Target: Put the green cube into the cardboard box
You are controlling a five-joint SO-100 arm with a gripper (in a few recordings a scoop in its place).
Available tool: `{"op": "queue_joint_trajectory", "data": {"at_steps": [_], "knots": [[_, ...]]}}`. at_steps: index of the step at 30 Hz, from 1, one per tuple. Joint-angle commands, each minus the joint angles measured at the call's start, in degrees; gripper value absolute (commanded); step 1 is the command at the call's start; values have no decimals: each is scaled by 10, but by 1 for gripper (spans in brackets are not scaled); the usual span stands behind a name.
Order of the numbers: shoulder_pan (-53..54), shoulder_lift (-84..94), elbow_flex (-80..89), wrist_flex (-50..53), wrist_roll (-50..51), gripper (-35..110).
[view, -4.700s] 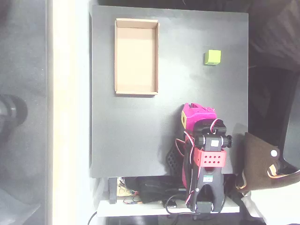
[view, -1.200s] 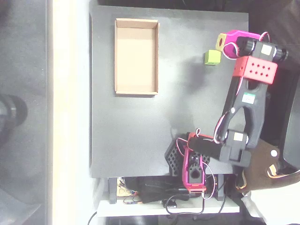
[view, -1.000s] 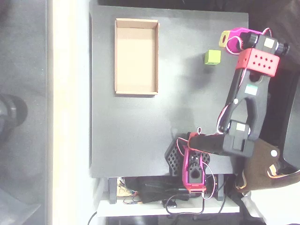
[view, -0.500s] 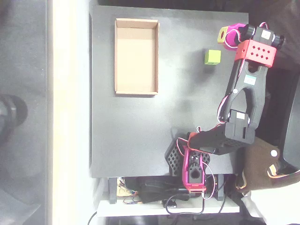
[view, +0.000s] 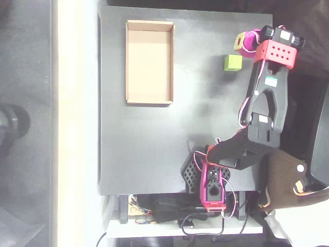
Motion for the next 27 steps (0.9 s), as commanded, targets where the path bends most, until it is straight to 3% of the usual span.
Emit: {"op": "queue_joint_trajectory", "data": {"at_steps": [1, 12, 27], "knots": [[-12, 11, -11, 4, 10, 34], [-72, 18, -7, 5, 11, 34], [-64, 27, 81, 6, 11, 34]]}}
